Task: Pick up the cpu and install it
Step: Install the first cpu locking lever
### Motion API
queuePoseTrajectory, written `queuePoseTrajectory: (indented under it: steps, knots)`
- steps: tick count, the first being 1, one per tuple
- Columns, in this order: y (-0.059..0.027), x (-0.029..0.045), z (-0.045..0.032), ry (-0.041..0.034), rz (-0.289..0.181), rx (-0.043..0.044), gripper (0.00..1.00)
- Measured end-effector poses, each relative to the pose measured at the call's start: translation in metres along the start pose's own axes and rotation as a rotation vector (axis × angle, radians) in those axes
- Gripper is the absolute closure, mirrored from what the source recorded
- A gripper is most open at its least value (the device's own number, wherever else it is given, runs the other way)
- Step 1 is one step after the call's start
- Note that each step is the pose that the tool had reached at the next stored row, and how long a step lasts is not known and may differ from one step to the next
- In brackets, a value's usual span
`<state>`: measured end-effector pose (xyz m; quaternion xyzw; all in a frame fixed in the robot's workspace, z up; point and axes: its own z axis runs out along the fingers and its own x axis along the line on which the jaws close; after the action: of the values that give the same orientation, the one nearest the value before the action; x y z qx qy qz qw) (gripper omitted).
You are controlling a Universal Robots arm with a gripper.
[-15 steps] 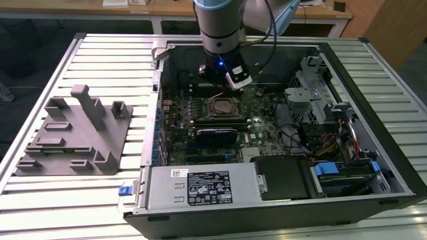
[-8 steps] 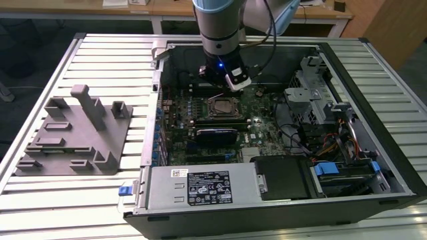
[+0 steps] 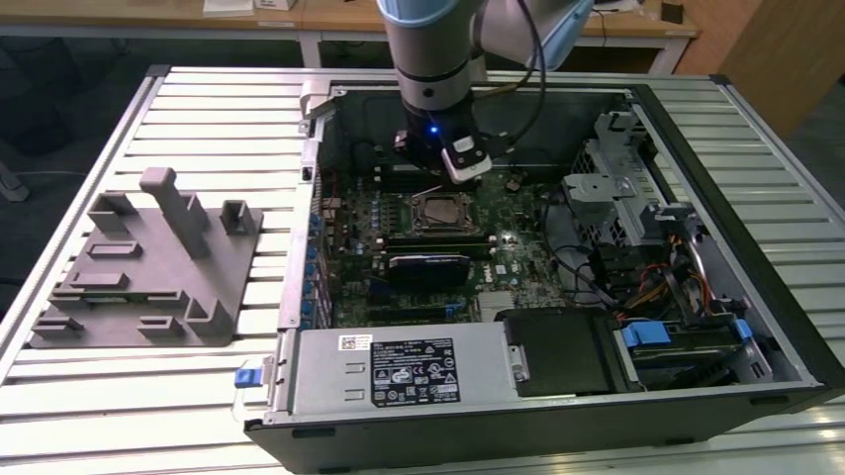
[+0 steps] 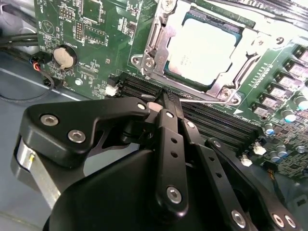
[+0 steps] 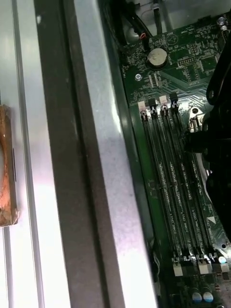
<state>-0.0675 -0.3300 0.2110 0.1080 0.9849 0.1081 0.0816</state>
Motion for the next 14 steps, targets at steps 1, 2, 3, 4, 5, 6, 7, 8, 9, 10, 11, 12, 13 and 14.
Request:
queuePoseTrajectory:
  steps: [1, 2, 3, 4, 5, 6, 7, 8, 9, 10, 11, 12, 13, 14]
  knots:
    - [0.0003, 0.0006, 0.0004, -0.0012, 0.005, 0.0006, 0.89]
    - [0.0007, 0.0012, 0.0007, -0.0022, 0.009, 0.0013, 0.89]
    - [0.0011, 0.0018, 0.0011, -0.0034, 0.014, 0.0019, 0.89]
    - [0.0014, 0.0024, 0.0014, -0.0044, 0.018, 0.0025, 0.89]
    - [0.0018, 0.0028, 0.0018, -0.0054, 0.022, 0.0032, 0.89]
    - [0.0022, 0.0032, 0.0022, -0.0065, 0.027, 0.0038, 0.89]
    - [0.0024, 0.0035, 0.0029, -0.0078, 0.031, 0.0046, 0.89]
    - [0.0027, 0.0036, 0.0034, -0.0090, 0.036, 0.0059, 0.89]
    - [0.0030, 0.0038, 0.0040, -0.0104, 0.041, 0.0073, 0.89]
    - [0.0033, 0.0040, 0.0045, -0.0117, 0.046, 0.0085, 0.89]
    - [0.0036, 0.0041, 0.0051, -0.0130, 0.050, 0.0095, 0.89]
    - [0.0039, 0.0043, 0.0056, -0.0143, 0.056, 0.0104, 0.89]
    - [0.0042, 0.0045, 0.0061, -0.0156, 0.061, 0.0113, 0.89]
    - [0.0046, 0.0048, 0.0066, -0.0170, 0.066, 0.0121, 0.89]
